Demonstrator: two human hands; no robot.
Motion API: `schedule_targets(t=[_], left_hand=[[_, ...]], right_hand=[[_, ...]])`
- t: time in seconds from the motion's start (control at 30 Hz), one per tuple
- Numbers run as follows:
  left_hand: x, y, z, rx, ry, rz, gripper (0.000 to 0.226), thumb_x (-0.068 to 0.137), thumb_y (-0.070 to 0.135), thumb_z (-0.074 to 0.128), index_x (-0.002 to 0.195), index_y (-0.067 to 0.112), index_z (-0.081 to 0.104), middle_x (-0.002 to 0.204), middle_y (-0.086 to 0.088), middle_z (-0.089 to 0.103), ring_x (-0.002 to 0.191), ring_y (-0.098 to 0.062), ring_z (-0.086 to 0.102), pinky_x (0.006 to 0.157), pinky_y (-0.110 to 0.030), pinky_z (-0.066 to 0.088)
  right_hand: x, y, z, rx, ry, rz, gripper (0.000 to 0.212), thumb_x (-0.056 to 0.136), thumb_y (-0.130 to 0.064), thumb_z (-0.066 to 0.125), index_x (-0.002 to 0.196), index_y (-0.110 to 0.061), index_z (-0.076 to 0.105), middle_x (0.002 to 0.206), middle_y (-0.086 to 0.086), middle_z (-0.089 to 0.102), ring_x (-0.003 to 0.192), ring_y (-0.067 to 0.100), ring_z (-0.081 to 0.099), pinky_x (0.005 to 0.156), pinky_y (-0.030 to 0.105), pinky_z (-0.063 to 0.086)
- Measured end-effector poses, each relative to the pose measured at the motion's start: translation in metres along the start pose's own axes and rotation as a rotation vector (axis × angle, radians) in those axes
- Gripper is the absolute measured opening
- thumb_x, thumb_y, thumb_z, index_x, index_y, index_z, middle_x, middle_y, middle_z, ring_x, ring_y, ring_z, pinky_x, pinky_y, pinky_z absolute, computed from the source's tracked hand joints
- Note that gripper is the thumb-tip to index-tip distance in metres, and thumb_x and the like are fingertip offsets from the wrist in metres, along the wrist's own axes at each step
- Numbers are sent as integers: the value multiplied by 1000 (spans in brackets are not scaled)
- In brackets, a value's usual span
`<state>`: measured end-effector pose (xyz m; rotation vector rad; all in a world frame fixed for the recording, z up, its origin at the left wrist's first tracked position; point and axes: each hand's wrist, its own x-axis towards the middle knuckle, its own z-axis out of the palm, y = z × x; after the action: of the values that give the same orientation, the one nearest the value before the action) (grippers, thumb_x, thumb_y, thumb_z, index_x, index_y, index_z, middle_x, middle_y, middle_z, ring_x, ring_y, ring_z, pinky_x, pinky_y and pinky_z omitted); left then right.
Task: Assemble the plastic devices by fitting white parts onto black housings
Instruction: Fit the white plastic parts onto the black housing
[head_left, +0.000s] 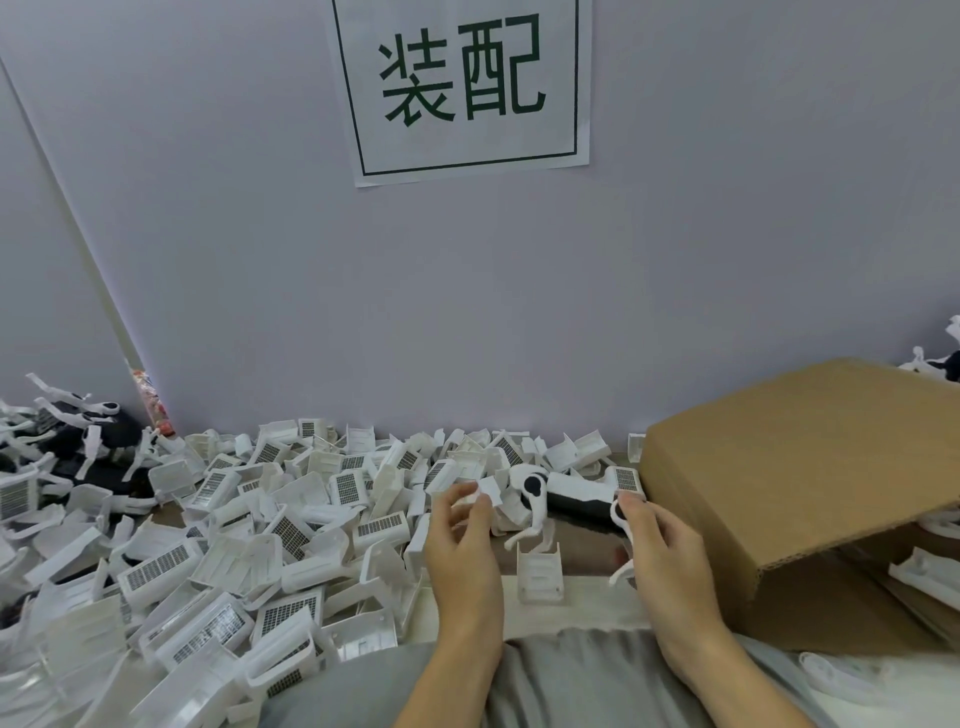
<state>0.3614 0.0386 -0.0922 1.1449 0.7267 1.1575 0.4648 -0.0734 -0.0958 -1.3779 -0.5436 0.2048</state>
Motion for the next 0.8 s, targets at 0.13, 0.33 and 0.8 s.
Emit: schedule_targets(t=[0.13, 0.33, 0.8], left_hand=[[-2, 1, 2, -180, -252, -157, 27, 99, 19, 58, 114, 35, 73, 98, 1, 75, 83, -12, 66, 72, -27, 53], [-3, 2, -1, -235, -292, -194, 24, 94, 16, 66, 99, 36, 78, 91, -5, 76, 78, -18, 68, 66, -30, 58], [3, -3, 1, -309, -454, -149, 42, 63, 12, 82, 105, 13, 79, 104, -17, 76, 92, -28, 74, 71, -31, 60]], right_hand=[[2, 4, -2, 40, -77, 85, 51, 100, -36, 55, 104, 15, 53, 73, 23, 46, 62, 25, 36, 59, 32, 33], [2, 3, 0, 128, -104, 160, 27, 99, -41, 51, 90, -25, 71, 87, -4, 73, 61, 26, 58, 47, 26, 40], [3, -6, -4, 458, -92, 432, 42, 103, -28, 48, 131, 2, 58, 113, 32, 64, 82, 37, 60, 65, 38, 47]])
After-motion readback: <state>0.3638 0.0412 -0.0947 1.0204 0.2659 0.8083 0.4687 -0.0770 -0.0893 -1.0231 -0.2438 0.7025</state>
